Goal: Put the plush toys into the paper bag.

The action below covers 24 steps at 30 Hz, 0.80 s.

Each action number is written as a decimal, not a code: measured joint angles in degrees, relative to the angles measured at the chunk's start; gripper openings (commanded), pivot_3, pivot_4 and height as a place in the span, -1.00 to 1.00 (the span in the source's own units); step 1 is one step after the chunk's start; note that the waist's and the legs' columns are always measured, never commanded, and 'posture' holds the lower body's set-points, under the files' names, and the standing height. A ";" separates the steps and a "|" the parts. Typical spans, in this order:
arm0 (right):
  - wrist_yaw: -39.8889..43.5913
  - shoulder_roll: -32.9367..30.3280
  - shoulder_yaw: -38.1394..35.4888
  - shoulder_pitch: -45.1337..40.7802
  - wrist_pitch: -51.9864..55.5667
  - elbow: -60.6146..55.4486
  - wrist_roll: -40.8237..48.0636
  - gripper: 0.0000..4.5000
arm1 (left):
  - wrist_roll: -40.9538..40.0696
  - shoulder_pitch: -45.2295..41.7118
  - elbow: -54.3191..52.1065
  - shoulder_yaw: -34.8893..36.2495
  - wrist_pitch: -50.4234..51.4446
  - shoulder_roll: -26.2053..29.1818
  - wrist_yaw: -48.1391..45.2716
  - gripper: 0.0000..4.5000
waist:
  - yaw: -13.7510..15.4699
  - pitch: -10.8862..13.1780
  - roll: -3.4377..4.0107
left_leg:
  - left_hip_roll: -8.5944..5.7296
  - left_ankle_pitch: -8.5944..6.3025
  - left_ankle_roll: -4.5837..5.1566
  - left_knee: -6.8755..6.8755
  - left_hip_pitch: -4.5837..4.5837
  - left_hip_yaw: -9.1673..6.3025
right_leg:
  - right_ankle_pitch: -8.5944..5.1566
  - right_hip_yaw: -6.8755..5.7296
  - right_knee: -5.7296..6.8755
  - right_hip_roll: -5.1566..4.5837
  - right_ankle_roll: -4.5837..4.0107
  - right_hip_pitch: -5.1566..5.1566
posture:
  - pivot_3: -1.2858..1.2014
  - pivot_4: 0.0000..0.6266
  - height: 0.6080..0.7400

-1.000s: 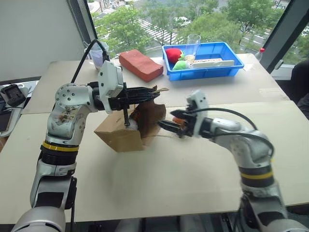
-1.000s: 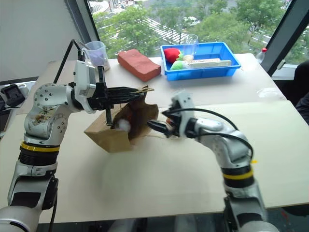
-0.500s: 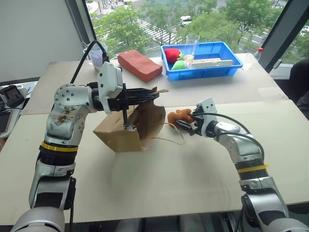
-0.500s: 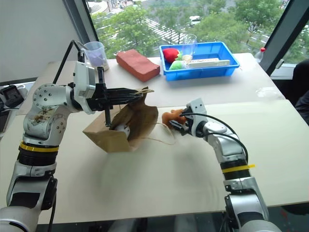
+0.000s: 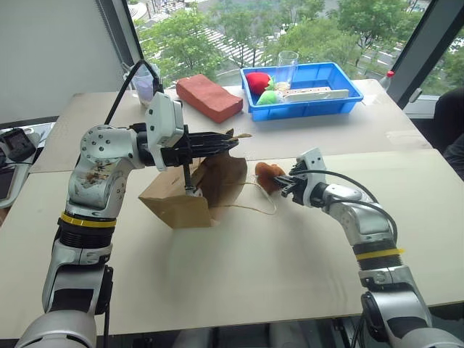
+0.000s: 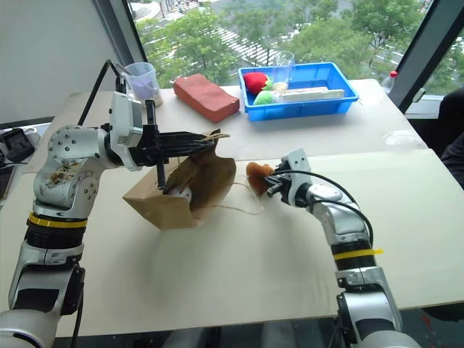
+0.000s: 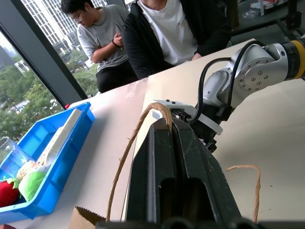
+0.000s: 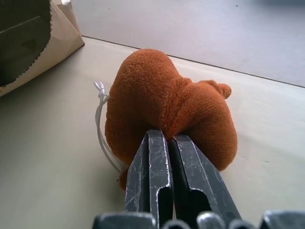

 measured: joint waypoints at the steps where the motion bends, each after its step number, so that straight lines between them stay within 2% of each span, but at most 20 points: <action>1: 0.29 -0.53 -0.46 0.46 1.15 -1.32 0.41 -0.99 | 0.00 0.00 0.01 0.03 0.00 0.06 0.02 -1.00 | 0.06 0.00 0.00 | 0.00 0.00 0.00 0.00 -0.01 -0.01 | 0.00 -0.01 -0.01 0.00 0.00 0.00 | 0.03 -0.52 1.00; 6: 2.74 -5.67 -2.87 0.07 11.72 -15.91 7.08 -0.99 | 0.03 -0.01 0.18 0.04 -0.01 0.08 0.00 -1.00 | 0.11 0.00 0.00 | -0.01 -0.01 0.02 0.00 -0.08 -0.01 | 0.00 -0.02 -0.02 -0.02 0.01 -0.05 | 0.03 -0.52 1.00; 11: 3.06 -5.72 -2.93 -2.45 19.42 -22.84 11.80 -0.99 | 0.07 -0.19 0.30 -0.01 -0.08 -0.20 -0.04 -1.00 | 0.01 0.00 0.00 | 0.01 -0.01 0.02 0.01 -0.05 0.01 | 0.00 -0.01 0.00 -0.01 0.01 -0.03 | 0.03 -0.52 1.00; 16: -0.01 0.92 3.13 -4.41 21.62 -24.46 12.11 -0.99 | 0.20 -0.87 1.12 -0.68 -0.62 -1.36 -0.02 -1.00 | 0.01 0.00 0.00 | 0.00 -0.01 0.02 0.01 -0.03 0.00 | 0.01 -0.01 0.02 -0.02 0.01 -0.03 | 0.03 -0.52 1.00; 24: -4.94 10.37 7.54 -9.94 18.16 -15.61 7.30 -0.99 | 0.33 -0.90 1.31 -1.15 -0.79 -1.58 -0.08 -1.00 | -0.02 0.00 0.01 | -0.01 0.00 0.00 0.02 -0.03 -0.04 | 0.02 -0.02 0.04 -0.02 0.02 -0.07 | 0.03 -0.52 1.00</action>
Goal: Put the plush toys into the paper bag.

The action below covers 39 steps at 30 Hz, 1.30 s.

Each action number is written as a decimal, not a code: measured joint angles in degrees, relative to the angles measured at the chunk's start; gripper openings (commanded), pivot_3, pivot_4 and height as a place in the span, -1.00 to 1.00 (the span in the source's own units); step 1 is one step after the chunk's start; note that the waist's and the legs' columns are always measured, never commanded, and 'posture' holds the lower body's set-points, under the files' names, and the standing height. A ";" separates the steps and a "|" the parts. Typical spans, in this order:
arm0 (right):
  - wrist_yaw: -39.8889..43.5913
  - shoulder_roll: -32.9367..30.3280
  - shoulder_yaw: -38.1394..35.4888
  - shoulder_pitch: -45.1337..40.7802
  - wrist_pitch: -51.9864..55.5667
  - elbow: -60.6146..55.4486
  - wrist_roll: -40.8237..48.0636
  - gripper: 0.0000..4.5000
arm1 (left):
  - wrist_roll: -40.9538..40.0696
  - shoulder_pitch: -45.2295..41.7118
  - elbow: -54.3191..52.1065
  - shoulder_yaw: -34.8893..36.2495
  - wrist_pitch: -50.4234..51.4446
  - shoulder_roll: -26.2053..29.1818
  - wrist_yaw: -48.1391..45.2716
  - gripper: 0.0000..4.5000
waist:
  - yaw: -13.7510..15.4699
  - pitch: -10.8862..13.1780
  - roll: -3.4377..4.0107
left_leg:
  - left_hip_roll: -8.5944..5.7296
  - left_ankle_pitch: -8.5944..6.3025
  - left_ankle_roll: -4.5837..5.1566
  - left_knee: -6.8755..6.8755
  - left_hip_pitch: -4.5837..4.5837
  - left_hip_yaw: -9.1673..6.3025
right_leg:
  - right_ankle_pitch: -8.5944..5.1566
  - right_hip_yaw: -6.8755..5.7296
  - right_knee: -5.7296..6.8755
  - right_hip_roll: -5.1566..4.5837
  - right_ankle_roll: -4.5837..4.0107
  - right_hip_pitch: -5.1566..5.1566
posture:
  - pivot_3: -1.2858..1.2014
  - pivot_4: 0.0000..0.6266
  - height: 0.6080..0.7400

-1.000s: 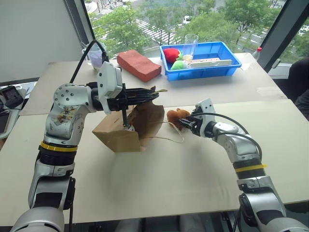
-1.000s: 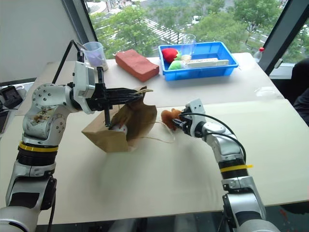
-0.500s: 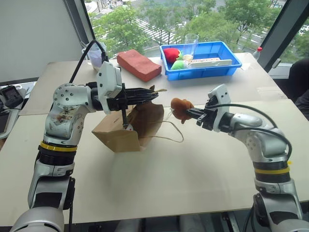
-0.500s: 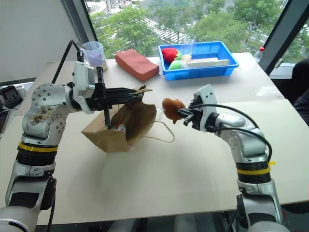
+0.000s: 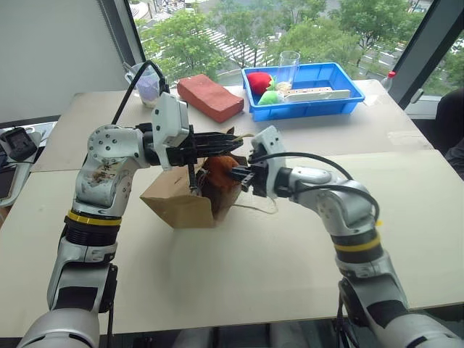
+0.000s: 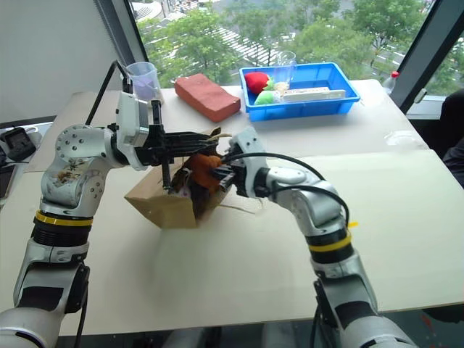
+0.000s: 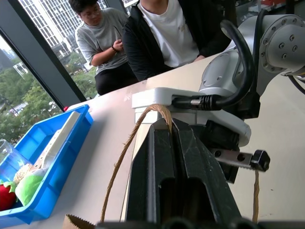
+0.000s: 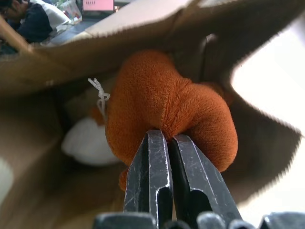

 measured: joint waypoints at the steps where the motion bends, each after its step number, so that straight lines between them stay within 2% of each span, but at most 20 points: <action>1: -0.31 0.76 0.42 -0.27 -0.84 1.10 -0.75 -0.99 | -0.01 0.00 -0.01 -0.05 0.00 -0.07 0.00 -1.00 | 0.00 0.00 0.00 | 0.00 0.00 0.00 0.00 0.00 0.00 | 0.00 0.00 0.01 0.00 0.00 -0.01 | 0.03 -0.52 1.00; 4: -0.76 2.58 1.38 -0.39 -2.91 4.08 -2.07 -0.99 | -0.04 0.00 -0.07 -0.13 0.01 -0.11 0.00 -1.00 | -0.04 0.00 0.00 | -0.01 0.00 0.00 0.00 -0.01 -0.01 | 0.00 -0.01 0.00 -0.01 0.01 -0.02 | 0.03 -0.52 1.00; 11: 0.81 2.95 1.54 0.86 -4.80 4.26 -2.98 0.09 | -0.05 0.00 -0.16 -0.23 0.03 -0.11 0.00 -1.00 | -0.13 0.00 0.00 | 0.00 0.00 0.00 0.00 -0.01 -0.01 | 0.00 -0.01 0.01 0.00 0.01 -0.02 | 0.03 -0.52 1.00; 16: 3.49 -1.51 1.11 4.52 -4.66 0.54 -2.72 0.88 | -0.07 0.01 -0.33 -0.24 0.03 -0.08 0.01 -1.00 | -0.05 0.00 0.00 | -0.03 0.00 0.01 0.00 -0.03 0.00 | 0.01 -0.01 -0.02 -0.01 0.03 -0.03 | 0.03 -0.52 1.00; 17: 3.99 -2.66 0.58 4.96 -4.52 -0.90 -2.34 0.98 | -0.07 0.02 -0.36 -0.24 0.03 -0.08 0.01 -1.00 | -0.05 0.00 0.00 | -0.02 0.00 0.01 0.00 -0.03 0.00 | 0.01 -0.01 -0.01 0.00 0.02 -0.03 | 0.03 -0.52 1.00; 20: 6.10 -7.23 -1.52 7.26 -3.94 -6.33 -0.46 0.98 | -0.08 0.15 -0.53 -0.29 0.02 -0.08 0.06 -1.00 | -0.01 0.00 0.00 | -0.02 -0.01 0.01 0.00 -0.03 0.00 | 0.01 -0.02 -0.02 0.00 0.03 -0.02 | 0.03 -0.52 1.00; 23: 12.01 -16.11 -1.87 12.11 -3.93 -12.29 1.21 0.98 | -0.14 0.83 -0.88 -0.17 0.02 0.21 0.07 -1.00 | 0.32 0.00 0.00 | -0.02 -0.05 0.08 0.01 -0.03 0.01 | 0.01 -0.05 -0.09 0.00 0.04 0.03 | 0.03 -0.52 1.00; 25: 15.03 -19.65 -1.87 14.67 -3.92 -14.49 1.79 0.98 | -0.18 1.03 -0.95 -0.08 0.01 0.28 0.07 -1.00 | 0.33 0.01 -0.01 | -0.03 -0.05 0.09 0.02 -0.03 0.04 | 0.01 -0.05 -0.10 -0.01 0.04 0.05 | 0.03 -0.52 1.00; 32: 16.49 -20.53 2.53 17.08 -4.95 -15.28 0.46 0.98 | -0.21 1.07 -1.13 -0.20 -0.07 -0.27 0.21 -1.00 | 0.23 0.01 -0.02 | 0.01 -0.05 0.08 0.09 0.05 0.14 | 0.02 0.01 -0.06 -0.01 0.02 0.09 | 0.03 -0.52 1.00; 35: 15.66 -20.49 4.95 17.32 -6.39 -13.28 -2.16 0.62 | -0.22 1.08 -1.14 -0.20 -0.06 -0.27 0.22 -1.00 | 0.42 0.01 -0.02 | -0.02 -0.05 0.09 0.14 0.02 0.14 | 0.03 0.01 -0.06 -0.03 0.03 0.09 | 0.03 -0.52 1.00; 39: 15.72 -20.60 5.24 17.38 -8.09 -12.42 -3.52 0.02 | -0.22 1.12 -1.16 -0.20 -0.06 -0.26 0.25 -1.00 | 0.80 0.01 -0.02 | -0.02 -0.06 0.10 0.14 0.01 0.13 | 0.03 -0.01 -0.08 -0.03 0.04 0.08 | 0.03 -0.52 1.00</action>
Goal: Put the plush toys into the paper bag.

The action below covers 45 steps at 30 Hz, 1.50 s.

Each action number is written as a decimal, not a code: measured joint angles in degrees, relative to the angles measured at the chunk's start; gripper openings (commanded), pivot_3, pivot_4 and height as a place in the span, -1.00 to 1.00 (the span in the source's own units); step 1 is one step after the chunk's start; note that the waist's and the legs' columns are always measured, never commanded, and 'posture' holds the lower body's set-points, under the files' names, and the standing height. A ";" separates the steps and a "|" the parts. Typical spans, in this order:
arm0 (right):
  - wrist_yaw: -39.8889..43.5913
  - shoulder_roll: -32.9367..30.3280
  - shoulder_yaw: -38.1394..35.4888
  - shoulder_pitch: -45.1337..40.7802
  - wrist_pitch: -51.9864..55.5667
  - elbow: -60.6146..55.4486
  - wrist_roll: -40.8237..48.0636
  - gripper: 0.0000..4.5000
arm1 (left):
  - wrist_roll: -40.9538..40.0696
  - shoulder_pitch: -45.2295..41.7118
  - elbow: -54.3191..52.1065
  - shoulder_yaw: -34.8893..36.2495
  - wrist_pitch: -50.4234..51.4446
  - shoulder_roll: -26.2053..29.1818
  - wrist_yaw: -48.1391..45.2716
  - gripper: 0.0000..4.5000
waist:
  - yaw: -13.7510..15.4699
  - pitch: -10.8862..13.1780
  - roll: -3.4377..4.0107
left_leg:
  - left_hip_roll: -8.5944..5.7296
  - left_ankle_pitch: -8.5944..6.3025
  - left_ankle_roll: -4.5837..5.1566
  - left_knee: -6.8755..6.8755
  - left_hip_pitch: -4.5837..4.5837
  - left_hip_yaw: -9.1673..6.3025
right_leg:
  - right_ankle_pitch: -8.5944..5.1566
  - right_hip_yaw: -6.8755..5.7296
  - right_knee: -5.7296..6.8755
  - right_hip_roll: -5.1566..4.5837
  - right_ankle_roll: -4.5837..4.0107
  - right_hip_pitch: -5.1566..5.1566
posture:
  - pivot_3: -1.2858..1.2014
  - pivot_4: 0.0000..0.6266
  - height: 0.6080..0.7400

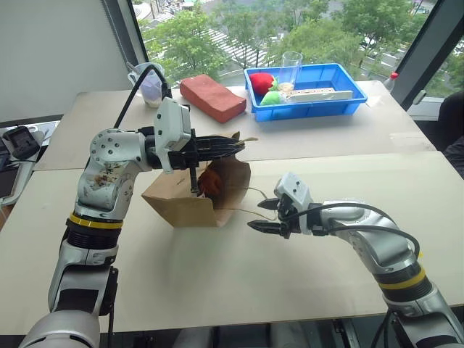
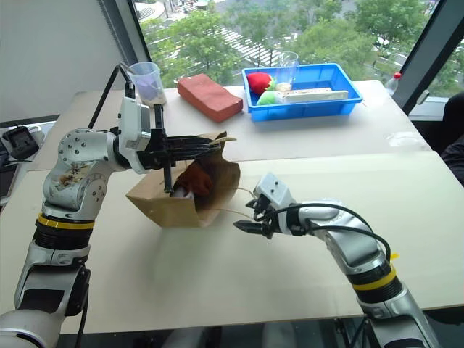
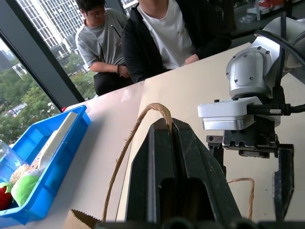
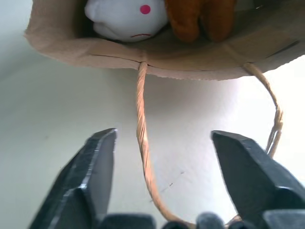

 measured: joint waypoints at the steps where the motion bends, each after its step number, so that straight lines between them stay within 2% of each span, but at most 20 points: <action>1: 0.01 0.00 0.00 0.02 -0.04 0.00 -0.04 -0.14 | 0.00 0.00 -0.04 0.00 0.00 0.00 0.03 -1.00 | 0.09 0.00 0.00 | 0.00 0.00 0.00 0.00 0.00 0.00 | 0.00 0.00 -0.01 0.00 0.00 0.00 | 0.03 -0.52 1.00; 5: 0.04 0.04 0.08 0.14 -0.44 0.00 -0.17 -0.77 | -0.01 0.01 -0.19 0.00 0.00 0.00 0.23 -1.00 | 0.40 0.00 0.00 | 0.00 0.00 0.00 0.00 0.00 0.00 | 0.00 0.00 -0.02 0.00 0.00 0.00 | 0.03 -0.52 1.00; 7: -0.02 0.06 -0.34 0.17 -0.28 -0.35 0.48 -0.99 | -0.02 0.00 -0.20 0.00 0.00 -0.01 0.26 -1.00 | 0.50 0.00 0.00 | 0.00 0.00 0.00 0.00 0.00 0.01 | 0.00 0.00 -0.02 0.00 0.00 0.01 | 0.03 -0.52 1.00; 14: -1.01 -1.70 -13.11 -2.39 7.80 -9.63 10.54 -0.99 | -0.03 -3.83 5.29 0.31 -0.04 -1.02 0.59 -1.00 | 1.04 0.01 -0.01 | -0.01 -0.04 0.07 0.14 -0.04 -0.03 | 0.00 -0.05 -0.04 0.00 0.00 0.08 | 0.03 -0.52 1.00; 19: -5.56 -1.96 -21.11 -9.72 19.89 -15.45 22.89 -0.99 | 2.29 -14.93 22.51 0.40 -2.01 -5.41 1.79 -1.00 | 1.39 0.02 -0.03 | -0.04 -0.07 0.12 0.39 -0.13 -0.04 | 0.02 -0.09 -0.05 -0.01 0.03 0.12 | 0.03 -0.52 1.00; 23: -8.72 -1.50 -22.60 -14.41 25.25 -17.59 30.06 -0.99 | 2.51 -19.02 30.45 0.46 -2.92 -7.96 -0.41 -1.00 | 1.14 0.02 -0.03 | -0.02 -0.10 0.17 0.35 -0.14 -0.05 | 0.03 -0.11 -0.02 -0.01 0.04 0.10 | 0.03 -0.52 1.00; 28: -13.22 0.76 -21.60 -18.28 28.03 -17.76 34.66 -0.99 | 2.27 -19.92 34.73 0.32 -3.05 -11.08 -4.85 -1.00 | 0.83 0.02 -0.03 | -0.04 -0.14 0.24 0.37 -0.18 -0.03 | 0.07 -0.11 -0.03 -0.09 0.12 0.06 | 0.03 -0.52 1.00; 33: -15.89 1.79 -16.04 -18.56 27.60 -16.99 33.35 -0.99 | 2.10 -20.14 35.64 0.59 -3.82 -12.46 -7.47 -1.00 | 0.83 0.02 -0.03 | -0.05 -0.15 0.24 0.40 -0.20 -0.02 | 0.08 -0.10 -0.02 -0.10 0.13 0.05 | 0.03 -0.52 1.00; 36: -16.75 2.11 -10.16 -19.55 23.72 -15.04 27.34 -0.99 | 2.17 -20.24 35.64 0.73 -3.66 -11.85 -7.91 -1.00 | 0.60 0.02 -0.03 | -0.09 -0.15 0.24 0.45 -0.20 0.01 | 0.09 -0.09 0.00 -0.09 0.15 0.04 | 0.03 -0.52 1.00; 38: -17.30 3.27 -6.37 -19.85 19.89 -12.07 22.47 -0.99 | 2.18 -19.34 33.38 0.71 -2.33 -10.01 -8.90 -1.00 | 0.22 0.02 -0.03 | -0.07 -0.14 0.24 0.44 -0.19 0.02 | 0.09 -0.08 0.07 -0.08 0.15 0.01 | 0.03 -0.52 1.00; 45: -16.92 6.02 -1.84 -20.29 11.65 -4.13 13.29 -0.99 | 3.50 -12.50 26.63 0.50 0.20 -3.40 -9.71 -1.00 | -0.56 0.01 -0.02 | -0.07 -0.14 0.23 0.41 -0.19 0.00 | 0.11 -0.09 0.07 -0.09 0.18 -0.04 | 0.03 -0.52 1.00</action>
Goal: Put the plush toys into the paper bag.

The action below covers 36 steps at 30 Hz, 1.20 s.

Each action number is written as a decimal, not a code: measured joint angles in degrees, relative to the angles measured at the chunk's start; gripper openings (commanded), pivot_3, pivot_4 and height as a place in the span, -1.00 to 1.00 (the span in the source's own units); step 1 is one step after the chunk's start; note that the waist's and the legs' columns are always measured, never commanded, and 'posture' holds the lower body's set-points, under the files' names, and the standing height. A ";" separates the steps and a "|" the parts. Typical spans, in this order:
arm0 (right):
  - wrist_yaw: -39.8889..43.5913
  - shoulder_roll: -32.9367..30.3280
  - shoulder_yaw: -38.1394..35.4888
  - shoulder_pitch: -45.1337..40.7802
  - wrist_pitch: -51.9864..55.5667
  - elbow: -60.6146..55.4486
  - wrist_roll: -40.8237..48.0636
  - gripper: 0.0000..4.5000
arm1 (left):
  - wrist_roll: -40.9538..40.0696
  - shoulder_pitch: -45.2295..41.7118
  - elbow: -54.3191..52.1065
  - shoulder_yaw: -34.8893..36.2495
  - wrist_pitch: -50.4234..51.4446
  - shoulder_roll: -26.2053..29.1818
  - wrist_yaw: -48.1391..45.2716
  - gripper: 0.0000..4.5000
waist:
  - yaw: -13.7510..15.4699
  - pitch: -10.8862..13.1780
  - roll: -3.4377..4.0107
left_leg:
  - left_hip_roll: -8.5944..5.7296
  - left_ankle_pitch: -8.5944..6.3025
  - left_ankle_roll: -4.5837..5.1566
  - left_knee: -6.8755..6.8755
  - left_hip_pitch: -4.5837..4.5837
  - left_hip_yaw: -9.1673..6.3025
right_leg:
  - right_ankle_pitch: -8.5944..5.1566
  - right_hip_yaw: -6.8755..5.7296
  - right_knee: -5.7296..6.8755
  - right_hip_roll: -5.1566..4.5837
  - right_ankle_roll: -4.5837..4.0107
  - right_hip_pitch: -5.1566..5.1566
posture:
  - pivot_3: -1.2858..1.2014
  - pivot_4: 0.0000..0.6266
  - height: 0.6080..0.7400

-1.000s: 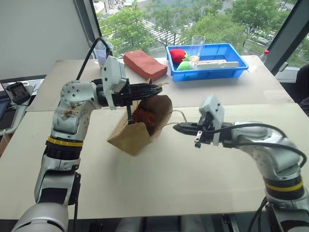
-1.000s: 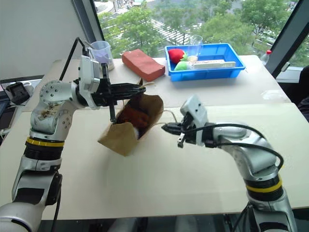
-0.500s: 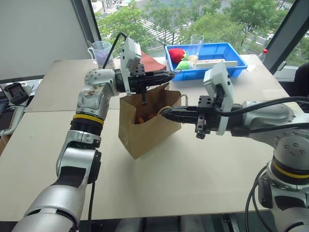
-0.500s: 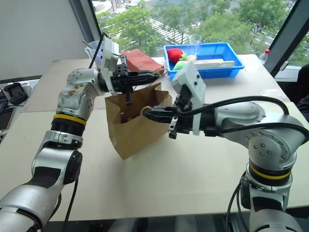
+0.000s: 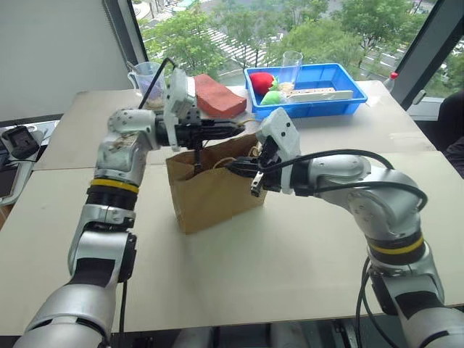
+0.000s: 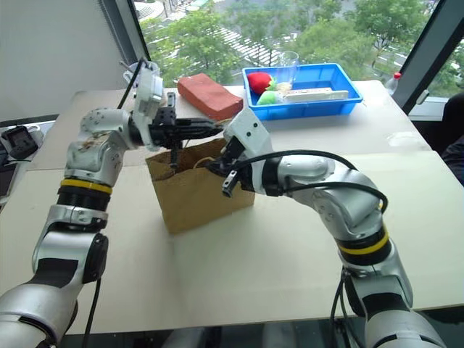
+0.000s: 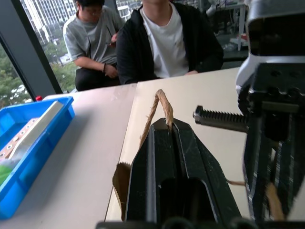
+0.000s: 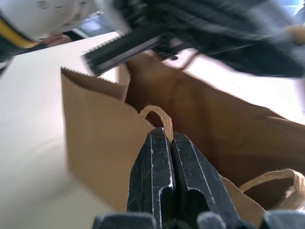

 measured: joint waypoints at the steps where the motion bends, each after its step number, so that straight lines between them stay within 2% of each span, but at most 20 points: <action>1: 0.33 0.12 0.35 -0.07 -0.75 0.90 -0.89 -0.99 | 0.43 1.31 -0.99 -0.02 0.23 0.78 0.08 -1.00 | -0.02 0.00 0.00 | 0.00 0.00 0.00 0.00 0.00 0.00 | 0.00 0.00 -0.01 0.01 0.00 0.00 | 0.03 -0.52 1.00; 11: 4.75 1.86 2.65 -0.98 -5.53 5.59 -6.58 -0.99 | -3.88 7.67 -16.87 2.53 11.30 1.93 7.07 -1.00 | -0.18 0.00 0.00 | 0.03 0.00 0.00 -0.01 -0.01 -0.02 | 0.01 0.01 0.00 0.01 0.01 -0.01 | 0.03 -0.52 1.00; 12: 5.31 1.87 2.66 -0.99 -5.83 5.86 -6.91 -1.00 | -4.40 8.22 -18.04 2.86 12.59 1.98 7.94 -0.72 | -0.19 0.00 0.00 | 0.03 0.00 0.00 -0.01 0.00 -0.02 | 0.01 0.00 0.00 0.01 0.01 -0.01 | 0.03 -0.52 1.00; 14: 6.65 1.73 2.66 -0.99 -6.48 6.16 -7.32 -0.69 | -6.24 9.78 -21.02 3.54 15.42 2.77 9.23 -0.40 | -0.21 0.00 0.00 | 0.04 0.00 -0.01 -0.02 -0.01 -0.02 | 0.01 0.01 0.01 0.02 0.01 -0.03 | 0.03 -0.52 1.00; 20: 13.07 -0.91 2.41 -1.98 -6.59 6.05 -6.17 0.21 | -9.61 13.72 -28.64 5.92 21.18 7.69 11.91 0.90 | -0.29 0.00 0.01 | 0.06 -0.01 -0.01 -0.07 -0.01 -0.01 | 0.01 0.02 -0.01 0.02 0.01 -0.06 | 0.03 -0.52 1.00; 21: 14.12 -1.71 2.10 -2.53 -6.59 5.87 -5.94 0.36 | -10.35 14.58 -30.01 6.73 22.25 8.95 12.47 1.00 | -0.31 0.01 0.01 | 0.06 -0.01 -0.02 -0.07 0.00 -0.01 | 0.01 0.02 -0.01 0.03 0.01 -0.07 | 0.03 -0.52 1.00; 25: 17.37 -4.17 0.53 -4.00 -6.59 5.32 -5.76 0.97 | -13.35 17.62 -35.71 11.02 26.59 13.56 14.69 1.00 | -0.23 0.01 0.01 | 0.09 -0.03 -0.04 -0.10 -0.01 -0.02 | 0.00 0.02 -0.02 0.04 0.01 -0.08 | 0.03 -0.52 1.00; 28: 20.74 -7.00 -0.04 -4.16 -6.55 4.66 -4.52 1.00 | -17.20 21.53 -40.85 14.94 30.73 17.27 16.41 1.00 | -0.19 0.01 0.02 | 0.10 -0.05 -0.05 -0.13 0.00 -0.02 | 0.00 0.02 -0.05 0.04 0.01 -0.08 | 0.03 -0.52 1.00; 36: 29.88 -15.18 -1.91 -4.06 -6.50 2.81 -0.87 1.00 | -19.53 35.00 -47.42 18.18 32.18 20.87 18.58 1.00 | 0.18 0.03 0.03 | 0.11 -0.08 -0.03 -0.13 0.01 0.02 | 0.00 0.03 -0.10 0.04 0.01 -0.05 | 0.03 -0.52 1.00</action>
